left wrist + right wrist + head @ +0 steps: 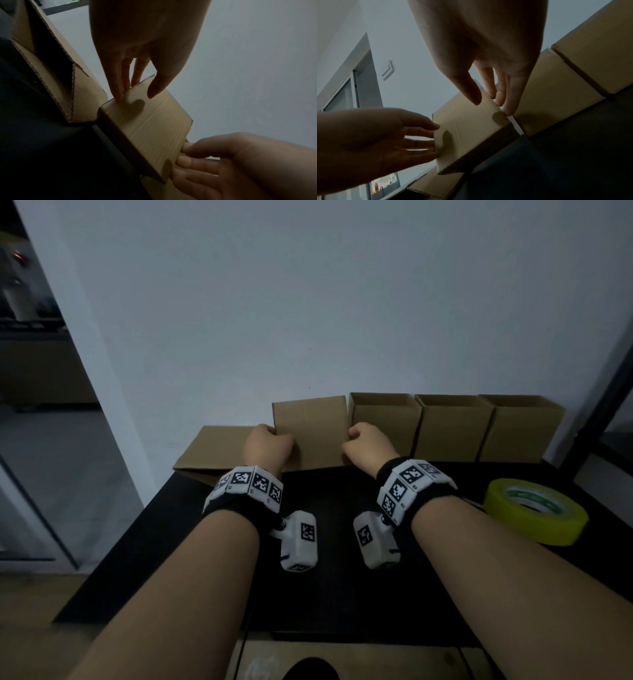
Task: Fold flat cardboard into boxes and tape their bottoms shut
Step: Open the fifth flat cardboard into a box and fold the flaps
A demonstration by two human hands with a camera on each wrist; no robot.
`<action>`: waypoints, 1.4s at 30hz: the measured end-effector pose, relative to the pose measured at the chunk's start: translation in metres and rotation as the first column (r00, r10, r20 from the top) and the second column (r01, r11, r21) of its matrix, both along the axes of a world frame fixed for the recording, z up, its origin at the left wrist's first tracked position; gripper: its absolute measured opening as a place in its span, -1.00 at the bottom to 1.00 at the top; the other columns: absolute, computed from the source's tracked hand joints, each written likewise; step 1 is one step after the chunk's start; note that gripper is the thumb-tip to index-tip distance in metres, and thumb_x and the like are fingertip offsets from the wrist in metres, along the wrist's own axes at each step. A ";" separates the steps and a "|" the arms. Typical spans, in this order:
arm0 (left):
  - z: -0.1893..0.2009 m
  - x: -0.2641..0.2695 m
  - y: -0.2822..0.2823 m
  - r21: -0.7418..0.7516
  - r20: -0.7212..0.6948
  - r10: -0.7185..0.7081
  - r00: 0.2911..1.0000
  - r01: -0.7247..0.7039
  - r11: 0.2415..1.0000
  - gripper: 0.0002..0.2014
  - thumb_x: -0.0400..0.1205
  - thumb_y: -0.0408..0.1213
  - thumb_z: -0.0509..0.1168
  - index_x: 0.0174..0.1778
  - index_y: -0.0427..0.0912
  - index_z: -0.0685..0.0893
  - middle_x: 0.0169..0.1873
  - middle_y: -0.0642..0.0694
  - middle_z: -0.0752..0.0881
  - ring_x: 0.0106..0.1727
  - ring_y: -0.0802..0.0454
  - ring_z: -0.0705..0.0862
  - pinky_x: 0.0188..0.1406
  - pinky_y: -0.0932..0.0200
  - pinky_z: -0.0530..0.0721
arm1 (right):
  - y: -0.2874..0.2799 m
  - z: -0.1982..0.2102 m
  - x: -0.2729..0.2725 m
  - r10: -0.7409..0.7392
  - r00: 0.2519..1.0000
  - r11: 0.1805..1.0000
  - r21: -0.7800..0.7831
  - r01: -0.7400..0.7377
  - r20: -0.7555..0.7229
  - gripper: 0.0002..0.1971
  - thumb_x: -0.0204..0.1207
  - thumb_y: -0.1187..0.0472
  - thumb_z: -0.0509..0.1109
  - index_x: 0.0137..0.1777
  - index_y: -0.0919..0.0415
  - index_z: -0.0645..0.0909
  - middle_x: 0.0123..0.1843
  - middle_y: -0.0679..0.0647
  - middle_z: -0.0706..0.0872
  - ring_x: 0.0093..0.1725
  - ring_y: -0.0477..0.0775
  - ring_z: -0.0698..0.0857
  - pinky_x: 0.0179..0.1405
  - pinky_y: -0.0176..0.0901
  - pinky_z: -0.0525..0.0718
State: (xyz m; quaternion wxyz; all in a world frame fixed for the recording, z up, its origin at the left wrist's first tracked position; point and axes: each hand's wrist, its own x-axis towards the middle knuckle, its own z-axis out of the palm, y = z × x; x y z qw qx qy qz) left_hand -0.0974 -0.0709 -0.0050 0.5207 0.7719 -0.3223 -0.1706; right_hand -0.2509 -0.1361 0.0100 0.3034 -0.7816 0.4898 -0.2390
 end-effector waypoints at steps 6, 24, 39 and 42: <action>-0.004 0.009 -0.022 0.041 0.022 -0.030 0.999 0.029 0.999 -0.55 0.43 -0.21 0.33 0.27 -0.15 0.55 -0.04 -0.16 0.77 0.01 -0.13 0.73 0.13 -0.04 0.69 | -0.014 -0.010 0.012 -0.011 1.000 0.999 0.046 0.012 -0.022 -0.55 0.60 0.33 0.26 0.50 0.34 0.42 0.39 0.24 0.58 0.32 0.21 0.59 0.20 -0.08 0.54; 0.002 0.039 -0.028 0.063 0.155 -0.060 0.986 0.050 0.997 -0.54 0.61 -0.43 0.18 0.47 -0.24 0.50 0.39 -0.23 0.58 0.38 -0.17 0.56 0.33 0.07 0.54 | -0.024 -0.010 0.034 -0.023 0.999 0.997 0.081 0.020 0.029 -0.50 0.61 0.27 0.30 0.56 0.25 0.37 0.46 0.17 0.52 0.40 0.16 0.53 0.14 -0.16 0.46; -0.021 0.134 0.051 0.396 0.293 0.021 0.956 -0.141 0.907 -0.50 0.58 -0.17 0.35 0.48 0.06 0.52 0.46 -0.15 0.52 0.46 -0.20 0.46 0.48 -0.05 0.39 | 0.033 -0.026 0.110 0.172 0.979 0.892 0.404 -0.201 0.109 -0.52 0.60 0.15 0.39 0.47 0.34 0.50 0.44 0.26 0.59 0.40 0.25 0.61 0.24 0.05 0.63; -0.028 0.137 0.056 0.343 0.246 0.048 0.968 -0.133 0.930 -0.64 0.53 -0.28 0.39 0.27 -0.06 0.71 0.28 -0.18 0.68 0.30 -0.17 0.62 0.36 -0.01 0.56 | 0.033 -0.029 0.115 0.174 0.979 0.887 0.414 -0.204 0.109 -0.52 0.61 0.15 0.38 0.47 0.34 0.50 0.46 0.26 0.57 0.42 0.24 0.59 0.26 0.03 0.63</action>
